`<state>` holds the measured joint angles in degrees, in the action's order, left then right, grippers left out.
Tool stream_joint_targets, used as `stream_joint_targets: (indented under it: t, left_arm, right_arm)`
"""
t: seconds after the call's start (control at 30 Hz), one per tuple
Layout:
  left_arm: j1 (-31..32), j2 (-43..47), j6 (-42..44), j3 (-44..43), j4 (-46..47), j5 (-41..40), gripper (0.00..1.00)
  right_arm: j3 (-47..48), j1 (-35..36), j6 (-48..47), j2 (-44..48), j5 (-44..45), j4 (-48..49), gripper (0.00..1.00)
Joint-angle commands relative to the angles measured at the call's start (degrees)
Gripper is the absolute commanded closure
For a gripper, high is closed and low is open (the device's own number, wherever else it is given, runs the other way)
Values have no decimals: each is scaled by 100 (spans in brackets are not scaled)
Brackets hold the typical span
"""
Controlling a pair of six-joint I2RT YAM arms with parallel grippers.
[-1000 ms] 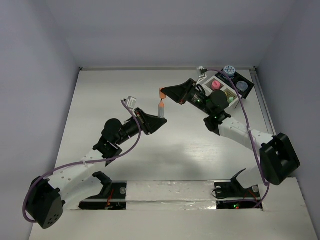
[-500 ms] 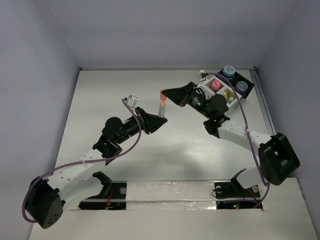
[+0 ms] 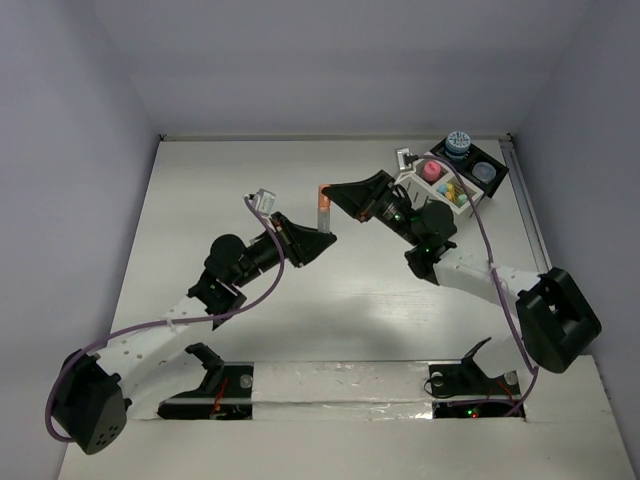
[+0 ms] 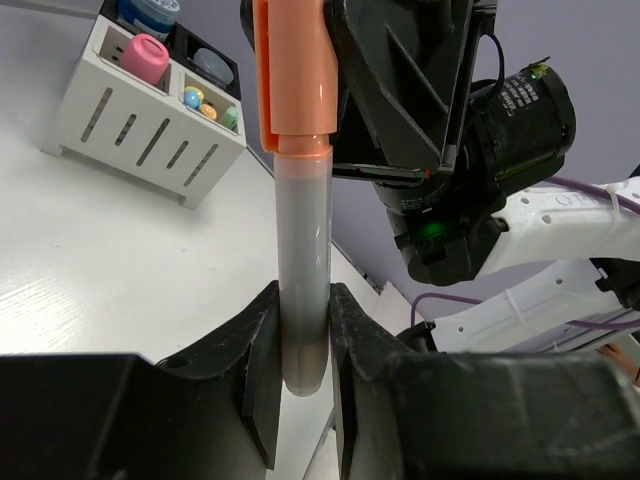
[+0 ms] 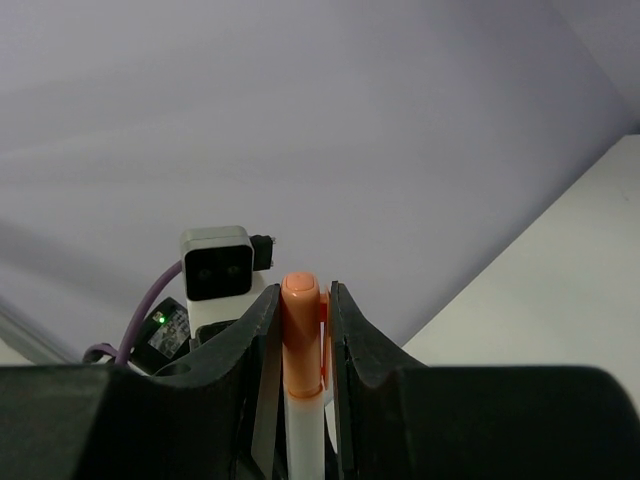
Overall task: Sort the stationery into containers
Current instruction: Close the pen cap on the pen.
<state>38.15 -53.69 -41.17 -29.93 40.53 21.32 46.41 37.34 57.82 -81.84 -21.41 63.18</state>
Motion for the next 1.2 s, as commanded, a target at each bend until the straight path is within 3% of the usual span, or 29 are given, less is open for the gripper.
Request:
stream_joint_targets:
  t: [0.0,0.1,0.33,0.5,0.6,0.93,1.0,1.17]
  left_arm:
    - [-62,201,91,-258,587,-383,100]
    - [-62,192,196,-416,447,-287,100]
    - [-62,491,320,-513,25,-357,100]
    - [-62,570,346,-663,-37,-278,100]
    - [-62,605,241,-654,173,-181,100]
    - [-62,711,-85,-469,1308,65,100]
    - [-62,763,-32,-583,1229,83,100]
    - [-62,1053,257,-750,660,-83,100]
  right_arm:
    - [-89,107,-35,213,-223,195,100]
    - [-10,107,-112,204,-434,-173,100]
    - [263,107,-947,494,-1198,-2447,100]
    - [105,107,-1440,582,-1584,-2978,100]
    - [-211,107,-1030,442,-2217,-2172,100]
    - [-511,107,1359,-551,-3299,2281,100]
    - [-441,107,1731,-762,-3369,2576,100]
    - [-527,107,1391,-553,-3387,1963,100]
